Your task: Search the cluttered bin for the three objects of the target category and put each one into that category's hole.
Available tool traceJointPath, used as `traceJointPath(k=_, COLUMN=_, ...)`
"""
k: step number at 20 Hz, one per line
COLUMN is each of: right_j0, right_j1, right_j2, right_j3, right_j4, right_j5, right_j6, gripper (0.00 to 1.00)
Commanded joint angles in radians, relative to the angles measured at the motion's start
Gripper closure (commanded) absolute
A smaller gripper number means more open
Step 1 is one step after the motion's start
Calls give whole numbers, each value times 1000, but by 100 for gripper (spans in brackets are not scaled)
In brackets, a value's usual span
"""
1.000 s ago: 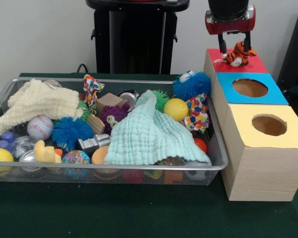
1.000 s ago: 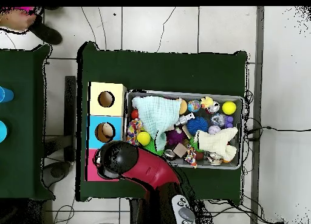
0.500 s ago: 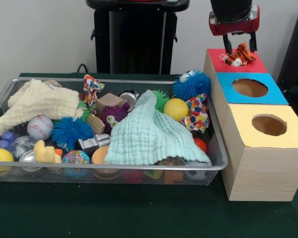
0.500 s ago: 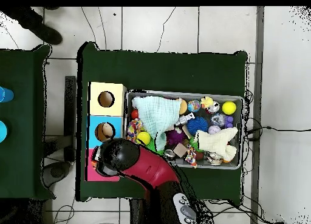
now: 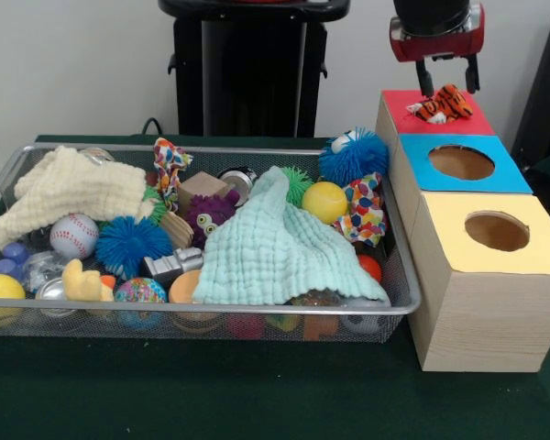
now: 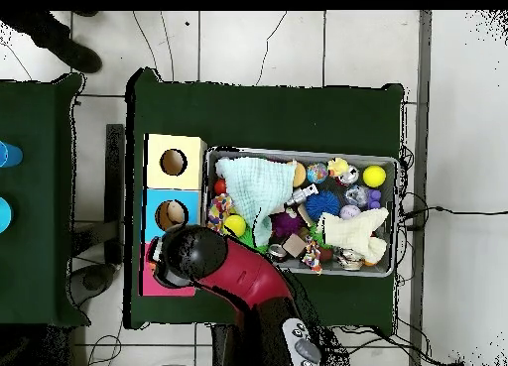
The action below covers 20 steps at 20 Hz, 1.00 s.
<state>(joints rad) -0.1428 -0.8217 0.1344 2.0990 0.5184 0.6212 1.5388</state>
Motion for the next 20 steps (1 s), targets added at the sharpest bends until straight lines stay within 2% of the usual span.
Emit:
traceJointPath(k=1, right_j0=0, right_j1=-118, right_j2=25, right_j3=29, right_j4=18, right_j5=162, right_j6=218, gripper=0)
traceJointPath(k=5, right_j0=31, right_j1=-167, right_j2=-33, right_j3=-19, right_j4=-38, right_j5=257, right_j6=292, gripper=0)
traceJointPath(k=9, right_j0=53, right_j1=-163, right_j2=-74, right_j3=-44, right_j4=-73, right_j5=268, right_j6=292, gripper=0)
traceJointPath(k=11, right_j0=66, right_j1=-129, right_j2=-80, right_j3=-31, right_j4=-59, right_j5=211, right_j6=287, gripper=0)
traceJointPath(k=15, right_j0=44, right_j1=-46, right_j2=-26, right_j3=33, right_j4=28, right_j5=27, right_j6=190, gripper=0)
traceJointPath(k=20, right_j0=32, right_j1=-2, right_j2=-4, right_j3=40, right_j4=30, right_j5=-57, right_j6=160, gripper=0)
